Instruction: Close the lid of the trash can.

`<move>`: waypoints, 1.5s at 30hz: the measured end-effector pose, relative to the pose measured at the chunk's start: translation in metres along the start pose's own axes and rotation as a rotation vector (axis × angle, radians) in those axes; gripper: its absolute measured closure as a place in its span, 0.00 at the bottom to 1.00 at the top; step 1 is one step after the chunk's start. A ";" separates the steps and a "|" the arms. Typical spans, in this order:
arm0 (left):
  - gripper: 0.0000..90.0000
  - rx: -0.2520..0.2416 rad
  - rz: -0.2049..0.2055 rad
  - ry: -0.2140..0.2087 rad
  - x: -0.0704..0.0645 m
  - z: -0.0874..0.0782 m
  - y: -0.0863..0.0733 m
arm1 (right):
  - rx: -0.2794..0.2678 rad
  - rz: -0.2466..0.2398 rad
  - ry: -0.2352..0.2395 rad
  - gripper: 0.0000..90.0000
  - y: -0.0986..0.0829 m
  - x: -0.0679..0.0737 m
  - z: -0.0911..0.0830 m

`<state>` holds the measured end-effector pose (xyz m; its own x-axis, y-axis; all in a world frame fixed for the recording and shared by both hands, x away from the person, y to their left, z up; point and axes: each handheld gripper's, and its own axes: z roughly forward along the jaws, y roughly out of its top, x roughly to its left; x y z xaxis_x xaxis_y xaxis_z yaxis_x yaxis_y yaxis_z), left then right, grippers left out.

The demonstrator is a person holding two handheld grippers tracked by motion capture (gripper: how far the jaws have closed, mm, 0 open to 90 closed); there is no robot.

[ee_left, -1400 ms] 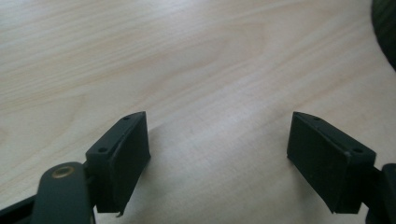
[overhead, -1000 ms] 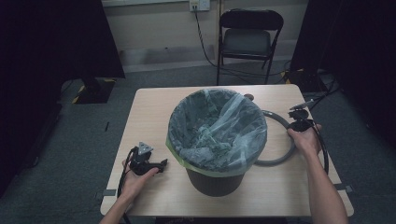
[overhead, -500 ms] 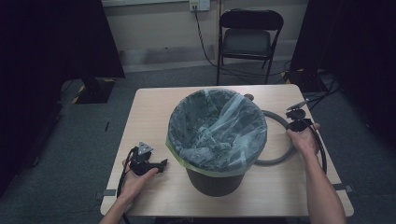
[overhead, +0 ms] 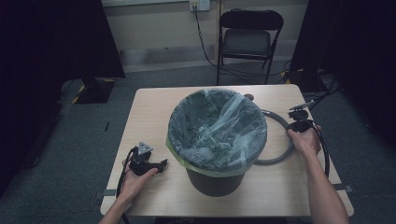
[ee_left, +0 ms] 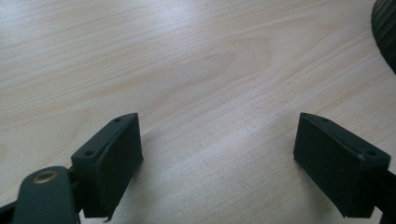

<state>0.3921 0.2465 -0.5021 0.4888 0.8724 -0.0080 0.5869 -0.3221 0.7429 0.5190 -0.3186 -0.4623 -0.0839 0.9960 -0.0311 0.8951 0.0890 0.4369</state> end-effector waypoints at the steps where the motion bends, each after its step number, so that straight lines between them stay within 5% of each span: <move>1: 0.16 0.000 0.000 0.000 0.000 0.000 0.000 | -0.008 0.006 0.003 0.89 0.000 0.000 -0.001; 16: 0.16 0.000 0.002 0.001 0.000 0.000 0.000 | -0.119 0.015 0.015 0.89 0.007 0.001 -0.024; 34: 0.16 0.001 0.000 -0.002 0.000 0.000 0.000 | -0.260 0.095 0.151 0.90 0.019 -0.001 -0.053; 45: 0.16 0.000 0.001 0.000 0.000 0.000 0.000 | -0.322 0.098 0.183 0.90 0.032 0.001 -0.076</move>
<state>0.3921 0.2466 -0.5021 0.4895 0.8720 -0.0078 0.5866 -0.3226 0.7428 0.5145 -0.3150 -0.3796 -0.1071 0.9791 0.1729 0.7218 -0.0431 0.6908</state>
